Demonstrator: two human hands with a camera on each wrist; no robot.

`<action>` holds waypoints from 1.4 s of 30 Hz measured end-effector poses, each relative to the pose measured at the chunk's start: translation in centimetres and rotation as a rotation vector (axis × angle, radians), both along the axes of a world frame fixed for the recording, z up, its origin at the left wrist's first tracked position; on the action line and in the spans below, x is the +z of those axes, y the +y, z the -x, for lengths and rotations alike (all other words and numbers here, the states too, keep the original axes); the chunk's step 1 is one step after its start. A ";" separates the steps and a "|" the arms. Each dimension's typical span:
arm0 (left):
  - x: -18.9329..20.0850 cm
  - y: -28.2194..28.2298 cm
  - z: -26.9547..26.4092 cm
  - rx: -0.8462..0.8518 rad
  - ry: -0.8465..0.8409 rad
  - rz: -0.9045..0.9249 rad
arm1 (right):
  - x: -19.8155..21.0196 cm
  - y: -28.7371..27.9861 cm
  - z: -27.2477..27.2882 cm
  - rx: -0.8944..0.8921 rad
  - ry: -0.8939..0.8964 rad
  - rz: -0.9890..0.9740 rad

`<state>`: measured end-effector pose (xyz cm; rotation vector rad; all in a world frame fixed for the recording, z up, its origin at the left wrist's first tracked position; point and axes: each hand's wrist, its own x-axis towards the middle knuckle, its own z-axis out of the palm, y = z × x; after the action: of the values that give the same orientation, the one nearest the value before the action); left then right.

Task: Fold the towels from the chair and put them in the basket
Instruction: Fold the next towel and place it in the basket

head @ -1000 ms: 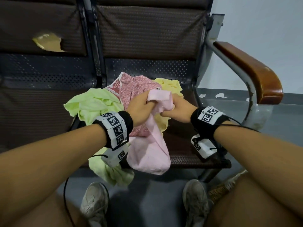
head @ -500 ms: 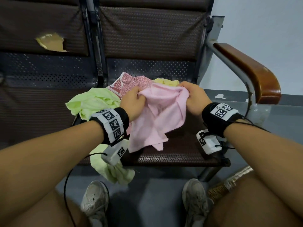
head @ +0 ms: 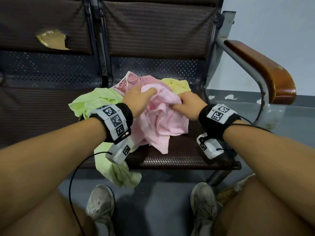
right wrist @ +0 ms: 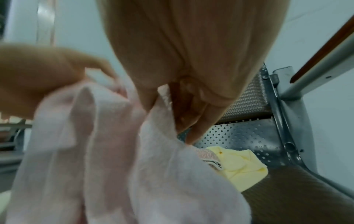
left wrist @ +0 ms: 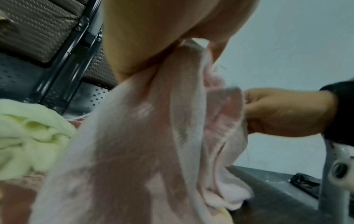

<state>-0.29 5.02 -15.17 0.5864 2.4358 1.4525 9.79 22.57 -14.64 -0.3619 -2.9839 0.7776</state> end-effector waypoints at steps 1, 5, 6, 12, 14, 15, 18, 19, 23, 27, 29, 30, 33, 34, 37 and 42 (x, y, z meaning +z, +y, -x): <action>-0.4 -0.4 0.3 0.012 0.047 0.128 | 0.4 0.0 0.1 -0.035 0.072 0.042; -1.3 -1.3 0.2 -0.090 0.150 0.250 | 1.8 -1.2 0.5 -0.021 0.283 0.174; -1.1 -1.1 -0.4 -0.170 0.156 0.187 | 1.9 -1.6 0.6 -0.011 0.301 0.200; 0.2 0.2 -1.4 -0.152 0.361 0.160 | 1.3 -0.8 0.6 -0.028 0.276 0.071; 0.4 0.0 -0.9 -0.063 0.346 0.164 | 0.5 0.6 0.4 -0.096 0.162 -0.044; 0.3 -0.1 -0.5 -0.033 0.330 0.173 | 0.0 1.2 0.3 -0.134 0.116 -0.078; 0.0 -0.4 0.7 0.010 0.374 0.299 | -0.5 2.6 -0.1 -0.231 0.131 -0.087; 0.0 -0.5 1.1 0.035 0.391 0.328 | -0.3 2.9 -0.2 -0.244 0.174 -0.075; 0.3 0.0 1.4 0.114 0.187 0.180 | 0.9 2.4 -0.8 -0.111 0.306 0.045; 1.2 0.8 1.4 0.197 -0.316 -0.331 | 1.6 0.2 -2.0 0.069 0.348 0.142; 1.7 1.1 1.3 0.244 -0.377 -0.474 | 2.0 -0.6 -2.3 0.167 0.327 0.137; 1.9 1.2 1.3 0.254 -0.358 -0.493 | 2.0 -0.9 -2.3 0.205 0.288 0.096; 2.2 1.2 1.4 0.285 -0.315 -0.518 | 1.2 -0.6 -2.3 0.293 -0.031 -0.116; 2.2 1.2 1.4 0.292 -0.314 -0.522 | 0.6 -0.2 -2.3 0.283 -0.159 -0.183; 2.4 1.2 1.5 0.292 -0.321 -0.510 | -0.8 1.6 -2.1 0.126 -0.287 -0.261; 2.9 1.2 0.8 0.293 -0.447 -0.583 | 0.1 1.3 -1.2 -0.081 0.176 -0.057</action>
<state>-1.10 6.21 -12.26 -0.0209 1.7957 2.1570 10.95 23.84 -14.57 -0.3878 -2.8014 0.6776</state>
